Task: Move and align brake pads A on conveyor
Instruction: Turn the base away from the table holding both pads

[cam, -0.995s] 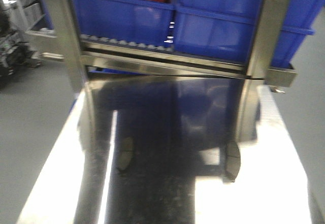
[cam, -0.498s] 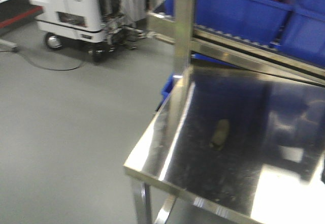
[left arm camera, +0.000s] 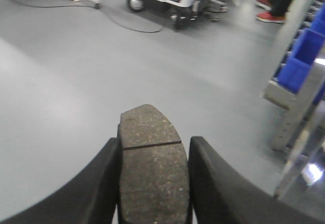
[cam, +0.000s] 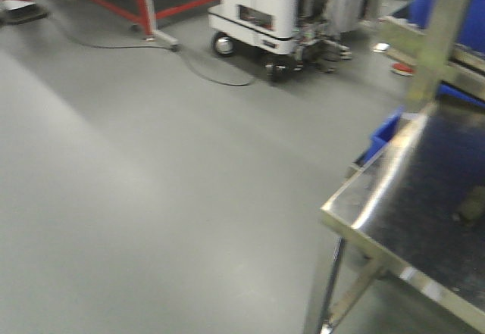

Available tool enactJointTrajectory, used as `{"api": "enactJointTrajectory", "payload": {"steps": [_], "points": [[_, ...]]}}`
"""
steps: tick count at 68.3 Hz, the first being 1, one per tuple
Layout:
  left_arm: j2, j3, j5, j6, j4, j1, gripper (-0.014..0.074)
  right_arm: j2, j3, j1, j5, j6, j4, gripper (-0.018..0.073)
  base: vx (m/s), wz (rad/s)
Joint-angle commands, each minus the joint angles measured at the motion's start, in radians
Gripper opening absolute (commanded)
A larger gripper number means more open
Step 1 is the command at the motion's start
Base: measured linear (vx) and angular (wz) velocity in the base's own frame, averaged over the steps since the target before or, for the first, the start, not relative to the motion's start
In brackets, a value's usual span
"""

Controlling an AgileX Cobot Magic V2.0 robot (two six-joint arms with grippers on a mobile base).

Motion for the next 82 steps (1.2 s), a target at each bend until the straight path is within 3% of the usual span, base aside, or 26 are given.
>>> {"api": "enactJointTrajectory", "payload": {"steps": [1, 58, 82], "points": [[0.002, -0.029, -0.097, -0.004, -0.007, -0.004, -0.0006, 0.004, -0.029, -0.002, -0.096, -0.005, -0.008, -0.001, -0.19, 0.76], [0.002, -0.029, -0.097, -0.004, -0.007, -0.004, -0.0006, 0.004, -0.029, -0.002, -0.096, -0.005, -0.008, -0.001, -0.16, 0.82], [0.002, -0.029, -0.097, -0.004, -0.007, -0.004, -0.0006, 0.004, -0.029, -0.002, -0.096, -0.005, -0.008, -0.001, -0.08, 0.38]]}}
